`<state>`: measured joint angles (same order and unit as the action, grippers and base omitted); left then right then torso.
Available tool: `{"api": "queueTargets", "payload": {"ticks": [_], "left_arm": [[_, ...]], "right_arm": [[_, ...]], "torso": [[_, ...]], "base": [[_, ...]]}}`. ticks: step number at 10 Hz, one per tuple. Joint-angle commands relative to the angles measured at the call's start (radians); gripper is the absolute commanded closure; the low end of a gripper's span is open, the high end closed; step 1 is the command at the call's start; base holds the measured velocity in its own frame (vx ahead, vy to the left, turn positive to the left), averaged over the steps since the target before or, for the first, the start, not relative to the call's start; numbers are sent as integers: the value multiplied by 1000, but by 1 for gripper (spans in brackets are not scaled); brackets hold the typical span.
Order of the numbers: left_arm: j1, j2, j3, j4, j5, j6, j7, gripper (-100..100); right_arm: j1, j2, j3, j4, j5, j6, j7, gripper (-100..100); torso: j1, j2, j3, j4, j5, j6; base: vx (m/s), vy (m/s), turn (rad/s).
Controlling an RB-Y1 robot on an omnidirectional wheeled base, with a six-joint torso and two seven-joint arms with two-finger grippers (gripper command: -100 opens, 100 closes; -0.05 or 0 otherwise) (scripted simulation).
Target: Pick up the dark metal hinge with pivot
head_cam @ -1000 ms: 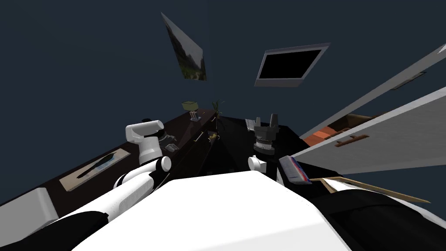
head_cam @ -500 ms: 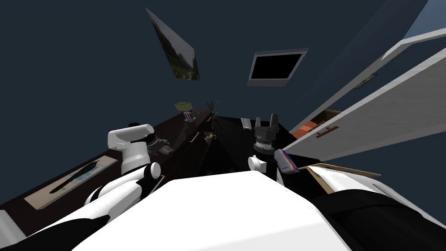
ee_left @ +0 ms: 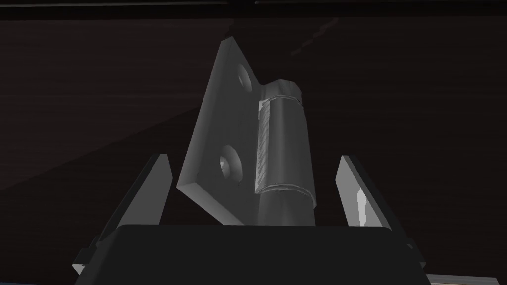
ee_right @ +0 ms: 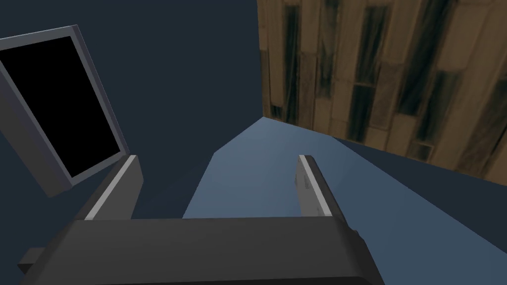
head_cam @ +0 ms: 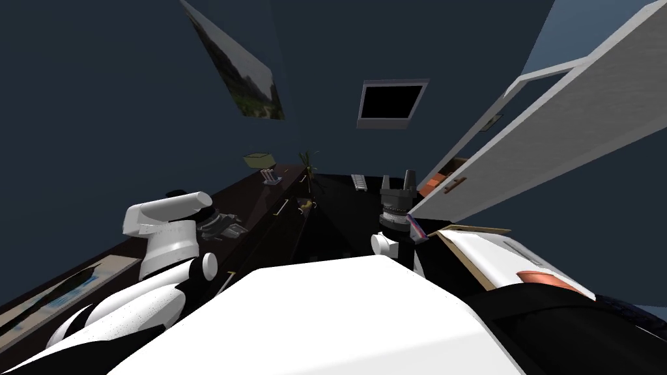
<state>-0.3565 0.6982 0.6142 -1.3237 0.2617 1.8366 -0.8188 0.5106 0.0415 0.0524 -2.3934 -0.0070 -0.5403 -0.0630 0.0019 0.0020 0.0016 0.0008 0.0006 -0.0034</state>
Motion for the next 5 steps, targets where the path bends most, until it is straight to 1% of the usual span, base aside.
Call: {"api": "queueTargets", "payload": {"ticks": [1, 2, 3, 4, 5], "left_arm": [[47, 50, 7, 22, 50, -25, 26, -100], [47, 53, 7, 22, 58, -25, 26, -100], [84, 93, 12, 46, 97, -48, 49, -100], [84, 98, 12, 46, 104, -48, 49, -100], [120, 141, 17, 71, 144, -70, 71, -100]], "right_arm": [[0, 0, 0, 0, 0, 0, 0, 0], [0, 0, 0, 0, 0, 0, 0, 0], [0, 0, 0, 0, 0, 0, 0, 0], [0, 0, 0, 0, 0, 0, 0, 0], [0, 0, 0, 0, 0, 0, 0, 0]], "torso": [[0, 0, 0, 0, 0, 0], [0, 1, 0, 0, 0, 1], [0, 0, 0, 0, 0, 0], [0, -1, 0, 0, 0, 1], [0, -1, 0, 0, 0, 0]], "base": [[-51, -28, -223], [-41, -20, -136], [-35, -27, -289], [-26, -20, -120], [-38, -30, -206]]}}
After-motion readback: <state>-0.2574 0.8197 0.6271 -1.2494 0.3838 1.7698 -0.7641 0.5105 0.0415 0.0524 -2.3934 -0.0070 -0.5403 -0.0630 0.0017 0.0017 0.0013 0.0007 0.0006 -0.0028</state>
